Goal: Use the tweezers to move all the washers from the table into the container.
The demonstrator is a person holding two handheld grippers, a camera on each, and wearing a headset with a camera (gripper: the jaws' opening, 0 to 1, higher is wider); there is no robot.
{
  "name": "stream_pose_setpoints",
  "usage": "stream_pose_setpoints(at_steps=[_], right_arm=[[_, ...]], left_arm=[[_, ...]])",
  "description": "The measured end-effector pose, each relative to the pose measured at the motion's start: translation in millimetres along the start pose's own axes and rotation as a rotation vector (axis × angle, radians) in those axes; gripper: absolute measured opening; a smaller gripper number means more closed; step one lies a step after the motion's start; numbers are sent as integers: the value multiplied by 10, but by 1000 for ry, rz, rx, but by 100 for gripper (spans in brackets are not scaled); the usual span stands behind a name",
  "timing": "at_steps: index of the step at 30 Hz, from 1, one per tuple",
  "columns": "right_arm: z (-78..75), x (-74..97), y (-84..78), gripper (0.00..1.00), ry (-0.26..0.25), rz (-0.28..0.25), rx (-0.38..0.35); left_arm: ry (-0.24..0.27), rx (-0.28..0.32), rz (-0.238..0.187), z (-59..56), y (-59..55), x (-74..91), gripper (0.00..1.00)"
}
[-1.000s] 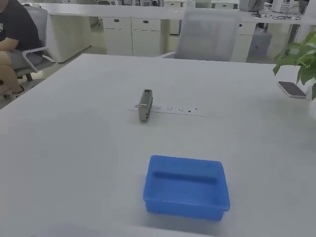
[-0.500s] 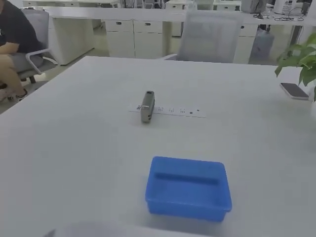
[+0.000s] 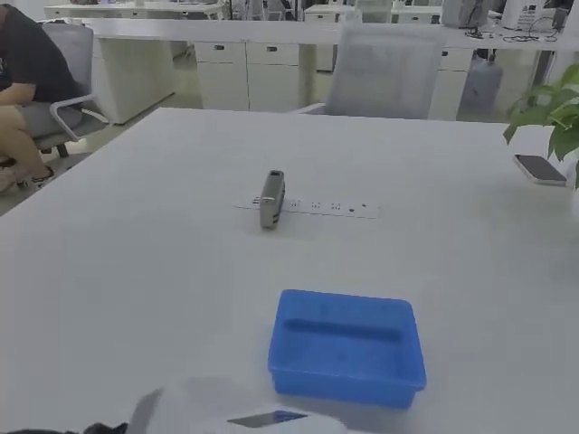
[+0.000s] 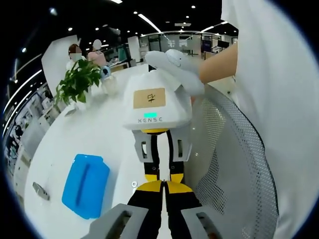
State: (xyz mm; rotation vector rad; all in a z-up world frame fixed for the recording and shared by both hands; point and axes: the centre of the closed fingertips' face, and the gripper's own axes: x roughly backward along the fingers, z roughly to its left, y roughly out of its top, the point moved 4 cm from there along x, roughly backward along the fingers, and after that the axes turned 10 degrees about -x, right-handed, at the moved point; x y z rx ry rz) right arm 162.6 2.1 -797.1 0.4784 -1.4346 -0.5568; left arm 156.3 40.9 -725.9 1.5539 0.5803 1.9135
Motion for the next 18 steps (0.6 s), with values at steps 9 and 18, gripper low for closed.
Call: stream_pose_setpoints(at_steps=[9, 18], right_arm=[[-67, 19, -43, 3, -30, -67, -134], [-266, 136, -87, 2, -82, -191, -380]], left_arm=[[77, 173, -130, 102, 28, -63, 0], [399, 579, -306, 254, -422, 330, 38]])
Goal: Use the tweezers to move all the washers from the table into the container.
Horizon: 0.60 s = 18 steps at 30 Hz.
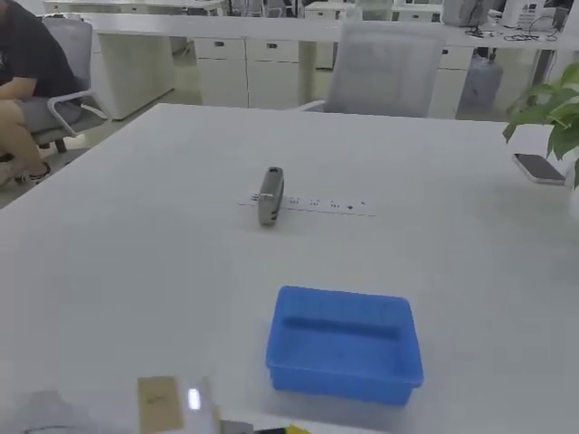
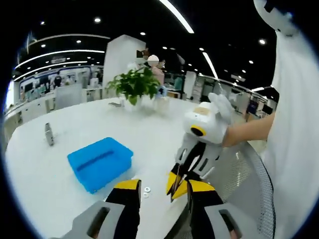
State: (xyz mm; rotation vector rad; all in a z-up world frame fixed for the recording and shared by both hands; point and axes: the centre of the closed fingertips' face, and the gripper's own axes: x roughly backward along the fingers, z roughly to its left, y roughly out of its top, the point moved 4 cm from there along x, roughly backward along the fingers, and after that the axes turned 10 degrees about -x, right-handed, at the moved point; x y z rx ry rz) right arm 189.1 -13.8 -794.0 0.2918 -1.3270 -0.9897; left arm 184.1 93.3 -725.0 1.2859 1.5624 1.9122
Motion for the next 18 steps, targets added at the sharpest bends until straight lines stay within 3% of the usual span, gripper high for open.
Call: stream_pose_setpoints(at_steps=[4, 6, 8, 9, 15, 18], right_arm=[[-143, 54, 64, 2, -24, -56, -110], [-210, 68, 93, 2, -23, -78, -175], [-285, 71, 122, 2, -26, -100, -224], [-330, 68, 135, 2, -27, -109, -251], [-437, 24, 167, 3, -29, -102, -270], [-462, 15, 179, 3, -36, -101, -261]], left_arm=[[198, 34, 8, 231, -211, 228, 46], [264, 57, -15, 295, -226, 298, 47], [328, 45, -56, 360, -208, 353, 49], [365, 65, -81, 394, -204, 370, 51], [417, 61, -152, 441, -126, 390, 65], [432, 118, -194, 490, -122, 408, 72]])
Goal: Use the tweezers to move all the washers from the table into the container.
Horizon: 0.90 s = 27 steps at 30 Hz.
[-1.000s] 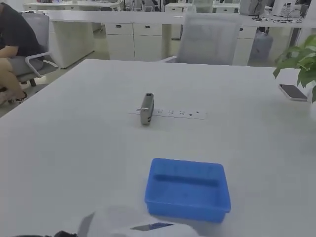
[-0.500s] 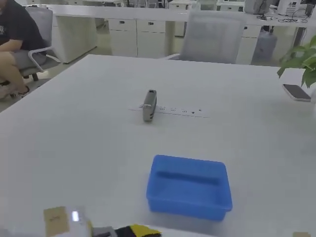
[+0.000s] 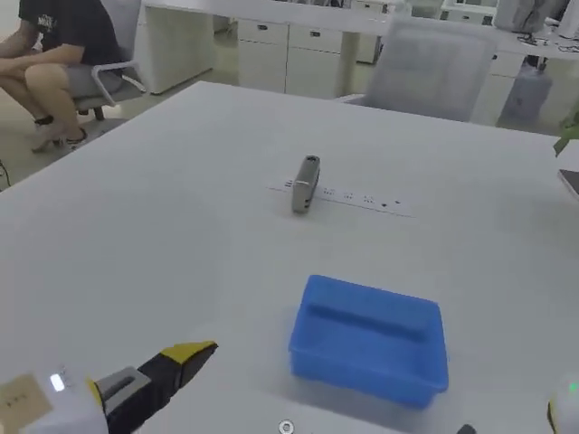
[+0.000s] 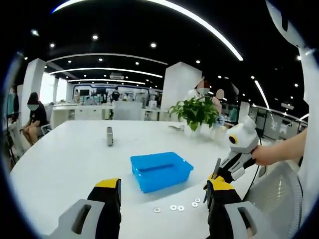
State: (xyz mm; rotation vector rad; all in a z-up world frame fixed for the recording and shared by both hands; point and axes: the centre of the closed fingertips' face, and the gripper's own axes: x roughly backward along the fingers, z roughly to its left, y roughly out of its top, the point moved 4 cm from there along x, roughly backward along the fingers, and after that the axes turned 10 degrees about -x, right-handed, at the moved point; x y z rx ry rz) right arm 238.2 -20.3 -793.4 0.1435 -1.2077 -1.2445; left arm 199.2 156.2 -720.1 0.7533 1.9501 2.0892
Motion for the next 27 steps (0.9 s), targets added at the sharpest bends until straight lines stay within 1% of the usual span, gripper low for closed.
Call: stream_pose_setpoints(at_steps=[3, 6, 9, 12, 14, 17, 19, 20, 22, 24, 26, 27], right_arm=[[-27, -6, 19, 3, 2, -13, -13], [-50, -11, 24, 3, -9, -13, -12], [-78, -22, 48, 4, -15, -18, -3], [-85, -39, 60, 4, -16, -9, 15], [-81, -53, 58, 4, -18, 6, 33], [-73, -53, 31, 2, -25, 51, 73], [-63, -46, 19, 2, -36, 88, 115], [-55, -41, 24, 2, -42, 109, 155], [-27, -36, 47, 2, -48, 135, 210], [-2, -42, 67, 3, -51, 148, 240], [25, -55, 79, 3, -44, 174, 296], [34, -63, 77, 3, -42, 184, 308]], left_arm=[[11, 12, 6, 24, -16, 7, 73], [29, 0, 5, 45, -15, 13, 73], [33, -1, 9, 55, -29, 10, 73], [30, -5, 16, 52, -41, 5, 73], [24, -8, 22, 42, -52, -1, 72], [27, -17, 36, 41, -65, -1, 72], [26, -17, 37, 39, -65, 1, 71], [25, -17, 39, 38, -67, 0, 71], [24, -17, 42, 37, -72, -1, 71], [22, -19, 47, 34, -80, -2, 71], [21, -23, 51, 33, -85, -3, 70], [21, -26, 53, 30, -88, -3, 70]])
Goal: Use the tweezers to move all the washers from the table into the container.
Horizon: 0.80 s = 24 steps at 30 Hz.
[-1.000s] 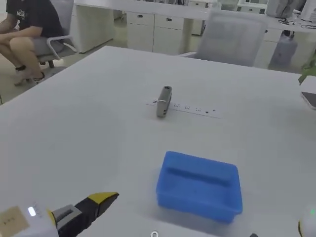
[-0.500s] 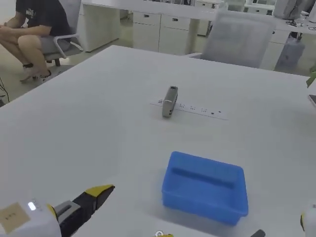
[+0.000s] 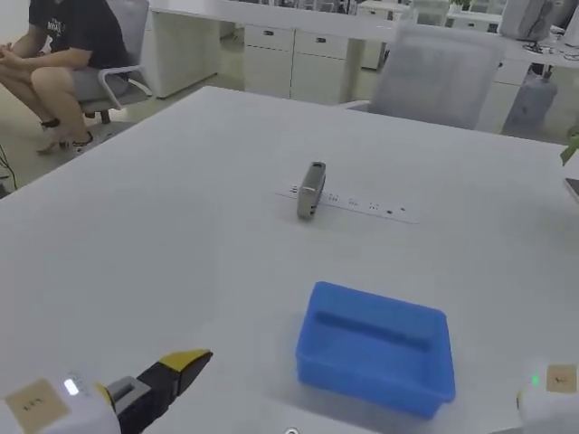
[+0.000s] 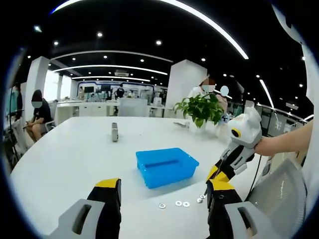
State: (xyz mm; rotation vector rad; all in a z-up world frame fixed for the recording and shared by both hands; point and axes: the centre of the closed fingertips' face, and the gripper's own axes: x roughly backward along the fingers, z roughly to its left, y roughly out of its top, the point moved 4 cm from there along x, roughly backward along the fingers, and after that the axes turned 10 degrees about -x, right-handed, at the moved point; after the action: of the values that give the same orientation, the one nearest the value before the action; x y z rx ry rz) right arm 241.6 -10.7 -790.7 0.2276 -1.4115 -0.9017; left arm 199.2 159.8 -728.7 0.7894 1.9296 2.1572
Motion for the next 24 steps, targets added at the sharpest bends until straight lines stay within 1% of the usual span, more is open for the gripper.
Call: stream_pose_setpoints(at_steps=[1, 2, 4, 7, 10, 14, 22, 24], right_arm=[[18, -11, -4, 3, 8, 22, 17], [24, -16, -2, 3, 9, 30, 35], [40, -27, 5, 4, 19, 40, 41], [44, -28, 20, 4, 32, 38, 46], [44, -38, 8, 4, 39, 47, 48], [35, -48, -10, 4, 38, 54, 52], [33, -58, 4, 4, 47, 52, 39], [40, -70, 14, 4, 48, 59, 47]], left_arm=[[0, -1, 1, 0, -1, 0, 70], [0, -3, 1, -1, -2, 0, 70], [1, -3, 1, 1, -2, 2, 70], [2, -2, 1, 5, -4, 6, 70], [2, -3, 1, 4, -4, 7, 69], [2, -4, 3, 4, -7, 8, 69], [-1, -8, 9, 4, -15, 5, 69], [-1, -6, 10, 6, -18, 5, 69]])
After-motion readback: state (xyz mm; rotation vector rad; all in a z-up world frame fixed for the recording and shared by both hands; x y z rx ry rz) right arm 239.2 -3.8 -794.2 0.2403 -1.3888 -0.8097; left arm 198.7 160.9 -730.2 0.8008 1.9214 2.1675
